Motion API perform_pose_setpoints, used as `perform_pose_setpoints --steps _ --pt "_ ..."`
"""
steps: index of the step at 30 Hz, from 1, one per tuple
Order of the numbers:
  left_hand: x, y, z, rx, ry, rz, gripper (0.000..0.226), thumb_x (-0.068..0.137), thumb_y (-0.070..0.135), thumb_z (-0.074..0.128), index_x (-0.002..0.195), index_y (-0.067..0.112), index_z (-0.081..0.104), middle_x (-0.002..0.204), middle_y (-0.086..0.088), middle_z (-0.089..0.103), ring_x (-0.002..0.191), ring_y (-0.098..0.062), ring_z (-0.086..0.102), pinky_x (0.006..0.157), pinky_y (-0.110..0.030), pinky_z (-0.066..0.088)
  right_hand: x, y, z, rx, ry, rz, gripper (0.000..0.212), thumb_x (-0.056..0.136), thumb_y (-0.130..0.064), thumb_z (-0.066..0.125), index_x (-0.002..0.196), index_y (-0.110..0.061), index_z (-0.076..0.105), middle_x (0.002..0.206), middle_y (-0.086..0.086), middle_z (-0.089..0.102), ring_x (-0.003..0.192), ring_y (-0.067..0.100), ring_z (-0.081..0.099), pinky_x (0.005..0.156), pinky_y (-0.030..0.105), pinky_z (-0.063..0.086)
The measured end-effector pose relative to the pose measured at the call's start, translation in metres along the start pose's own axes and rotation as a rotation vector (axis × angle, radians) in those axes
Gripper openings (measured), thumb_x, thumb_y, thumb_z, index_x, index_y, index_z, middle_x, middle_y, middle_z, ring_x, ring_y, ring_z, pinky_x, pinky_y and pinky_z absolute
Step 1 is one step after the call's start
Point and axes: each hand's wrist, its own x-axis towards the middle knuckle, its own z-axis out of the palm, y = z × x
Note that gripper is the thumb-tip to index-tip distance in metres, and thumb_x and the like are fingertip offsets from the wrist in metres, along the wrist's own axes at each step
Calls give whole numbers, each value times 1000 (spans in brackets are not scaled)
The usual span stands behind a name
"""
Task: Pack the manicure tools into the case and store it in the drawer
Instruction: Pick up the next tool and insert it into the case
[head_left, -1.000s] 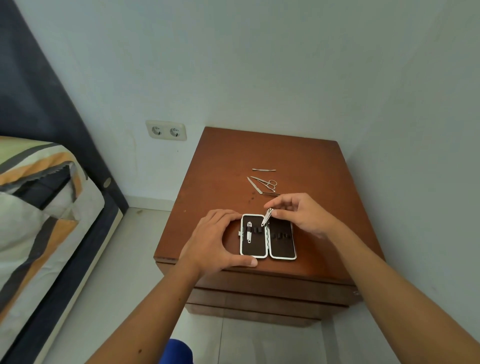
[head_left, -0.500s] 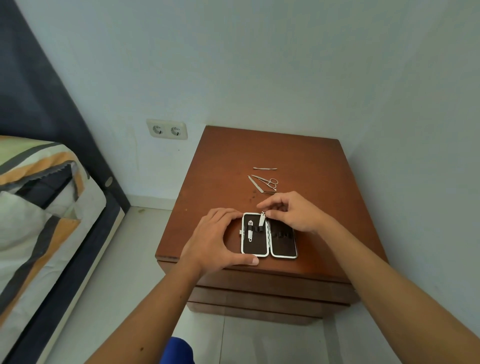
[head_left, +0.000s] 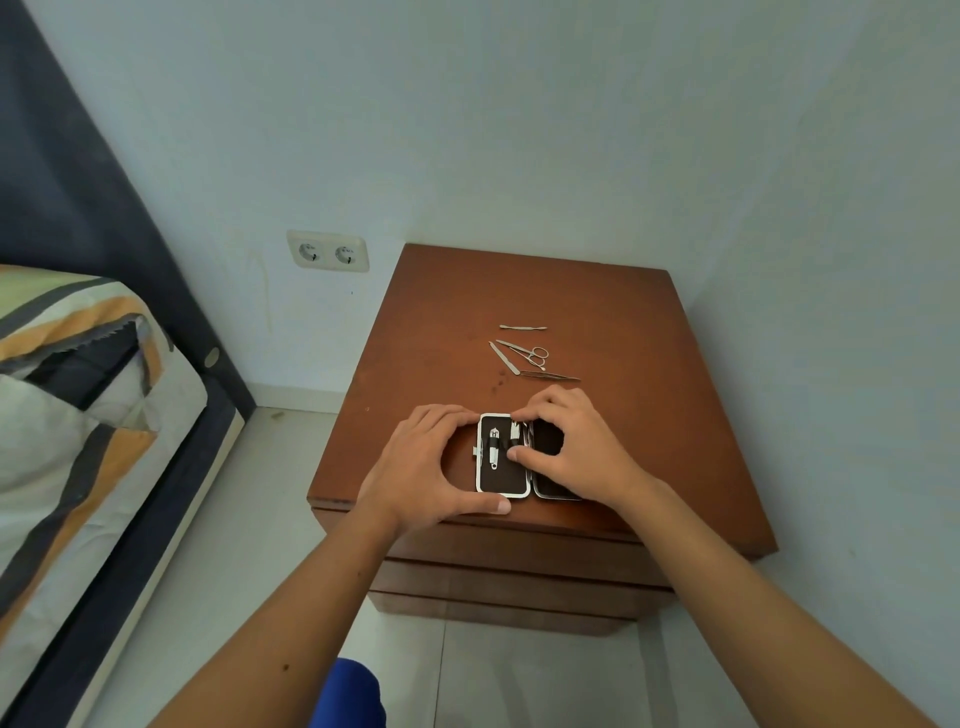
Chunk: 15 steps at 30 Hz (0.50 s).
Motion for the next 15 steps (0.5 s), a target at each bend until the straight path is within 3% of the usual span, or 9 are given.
perform_pose_setpoints --steps 10,15 --pt "1 0 0 1 -8 1 109 53 91 79 142 34 56 141 22 53 135 0 41 114 -31 38 -5 0 -3 15 -58 -20 46 80 -48 84 122 -30 72 119 -17 56 120 9 42 105 27 36" --pt "1 0 -1 6 -21 -12 110 53 92 78 144 34 53 143 22 51 135 1 39 114 -30 37 -5 1 -3 32 -54 -17 45 80 -48 85 120 -32 73 118 -19 57 120 9 43 101 23 34"
